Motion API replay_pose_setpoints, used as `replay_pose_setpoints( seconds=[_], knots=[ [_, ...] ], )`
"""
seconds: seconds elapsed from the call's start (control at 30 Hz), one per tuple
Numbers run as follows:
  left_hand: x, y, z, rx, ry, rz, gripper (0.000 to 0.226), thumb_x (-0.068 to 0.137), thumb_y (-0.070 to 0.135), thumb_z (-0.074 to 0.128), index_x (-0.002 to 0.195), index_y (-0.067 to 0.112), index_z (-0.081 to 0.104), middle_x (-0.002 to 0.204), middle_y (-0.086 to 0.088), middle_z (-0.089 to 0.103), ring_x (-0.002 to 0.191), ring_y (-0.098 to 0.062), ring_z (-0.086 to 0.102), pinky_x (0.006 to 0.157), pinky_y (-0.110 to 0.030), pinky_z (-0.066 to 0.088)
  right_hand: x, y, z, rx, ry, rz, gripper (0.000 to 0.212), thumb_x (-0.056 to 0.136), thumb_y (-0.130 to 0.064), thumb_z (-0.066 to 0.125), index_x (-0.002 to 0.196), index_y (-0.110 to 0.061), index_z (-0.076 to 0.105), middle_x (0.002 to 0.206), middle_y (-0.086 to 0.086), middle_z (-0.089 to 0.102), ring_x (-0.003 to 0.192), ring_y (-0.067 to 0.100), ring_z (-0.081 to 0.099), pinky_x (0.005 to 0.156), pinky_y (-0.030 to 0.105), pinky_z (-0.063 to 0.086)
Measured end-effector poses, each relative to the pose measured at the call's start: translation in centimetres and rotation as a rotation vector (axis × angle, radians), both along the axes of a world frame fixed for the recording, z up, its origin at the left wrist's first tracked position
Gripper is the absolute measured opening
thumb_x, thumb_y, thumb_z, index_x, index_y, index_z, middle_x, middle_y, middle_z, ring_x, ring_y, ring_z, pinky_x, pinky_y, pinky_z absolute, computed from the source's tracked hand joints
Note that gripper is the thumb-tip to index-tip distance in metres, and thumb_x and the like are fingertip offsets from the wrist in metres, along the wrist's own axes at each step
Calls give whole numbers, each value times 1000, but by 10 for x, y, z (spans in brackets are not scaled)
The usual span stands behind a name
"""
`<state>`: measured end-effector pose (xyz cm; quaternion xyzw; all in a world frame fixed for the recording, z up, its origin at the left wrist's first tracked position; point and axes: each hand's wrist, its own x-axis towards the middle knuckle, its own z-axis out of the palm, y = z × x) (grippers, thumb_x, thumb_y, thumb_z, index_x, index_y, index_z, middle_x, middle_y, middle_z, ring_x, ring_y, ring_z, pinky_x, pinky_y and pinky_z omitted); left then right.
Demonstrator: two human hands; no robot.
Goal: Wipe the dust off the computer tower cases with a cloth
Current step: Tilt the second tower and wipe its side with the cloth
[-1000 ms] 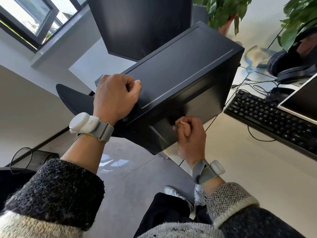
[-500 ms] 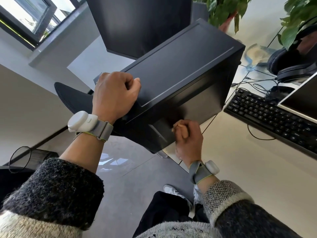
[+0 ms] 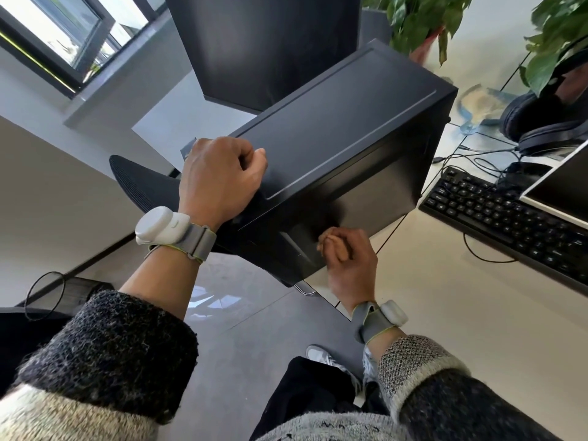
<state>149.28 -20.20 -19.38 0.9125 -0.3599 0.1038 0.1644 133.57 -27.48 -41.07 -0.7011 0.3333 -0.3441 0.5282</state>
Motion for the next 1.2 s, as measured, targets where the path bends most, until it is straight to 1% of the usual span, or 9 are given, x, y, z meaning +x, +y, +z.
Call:
replay_pose_setpoints(
  seconds=[0.1, 0.3, 0.5, 0.67, 0.73, 0.9, 0.97, 1.1, 1.2],
  knots=[
    [0, 0, -1, 2, 3, -4, 50, 96, 30, 59, 50, 18, 42, 46, 7, 36, 47, -13, 41, 52, -23, 30, -9, -5, -30, 144, 169, 48, 11, 88, -21, 67, 87, -32, 70, 93, -11, 73, 92, 12, 68, 85, 42, 56],
    [1, 0, -1, -7, 3, -2, 46, 95, 29, 58, 52, 15, 48, 47, 3, 41, 48, -14, 42, 51, -23, 30, 0, 1, 2, 65, 25, 41, 24, 92, -6, 70, 89, -29, 65, 96, -7, 69, 92, 7, 66, 82, 22, 50],
    [0, 1, -3, -3, 5, 8, 48, 95, 29, 58, 51, 17, 44, 47, 5, 40, 49, -14, 43, 52, -23, 31, -14, 2, -40, 275, 182, 91, 22, 87, -11, 72, 84, -32, 77, 92, -9, 76, 90, 14, 72, 82, 34, 58],
    [2, -1, -3, -8, 9, 3, 46, 97, 29, 58, 53, 17, 50, 49, 5, 43, 49, -13, 45, 54, -17, 30, -2, 11, 8, 6, -86, 106, 13, 95, -4, 74, 97, -16, 70, 97, 1, 67, 89, 6, 64, 79, 16, 47],
    [2, 0, -3, -11, 6, 9, 46, 97, 29, 58, 53, 15, 50, 48, 4, 42, 49, -13, 43, 54, -16, 29, 1, 16, 12, -75, -99, 158, 12, 96, -6, 73, 100, -15, 68, 100, 3, 63, 89, 7, 62, 78, 13, 45],
    [2, 0, -3, -14, 7, 2, 48, 96, 28, 58, 51, 18, 44, 47, 5, 37, 47, -13, 40, 54, -20, 30, -7, 17, -37, 119, 103, 110, 30, 92, -8, 73, 86, -37, 65, 97, -12, 69, 93, 8, 65, 83, 41, 55],
    [2, 0, -4, -18, 5, -3, 48, 95, 28, 59, 50, 18, 43, 46, 6, 36, 46, -13, 39, 54, -21, 31, -8, 17, -38, 164, 137, 96, 28, 91, -10, 74, 85, -37, 67, 96, -12, 70, 92, 7, 66, 82, 40, 57],
    [3, -1, -5, -20, 0, -5, 47, 95, 29, 58, 51, 16, 45, 47, 5, 37, 47, -13, 39, 54, -22, 32, -2, 20, -11, 34, -1, 142, 16, 96, -8, 74, 95, -23, 68, 100, -5, 65, 92, 3, 62, 80, 17, 49],
    [2, -1, -3, -11, -11, -10, 50, 95, 28, 59, 50, 20, 39, 46, 8, 34, 46, -11, 37, 54, -21, 30, -2, 21, -24, 31, 44, 163, 16, 95, -10, 73, 92, -26, 71, 99, -7, 67, 92, 8, 64, 82, 30, 54]
  ],
)
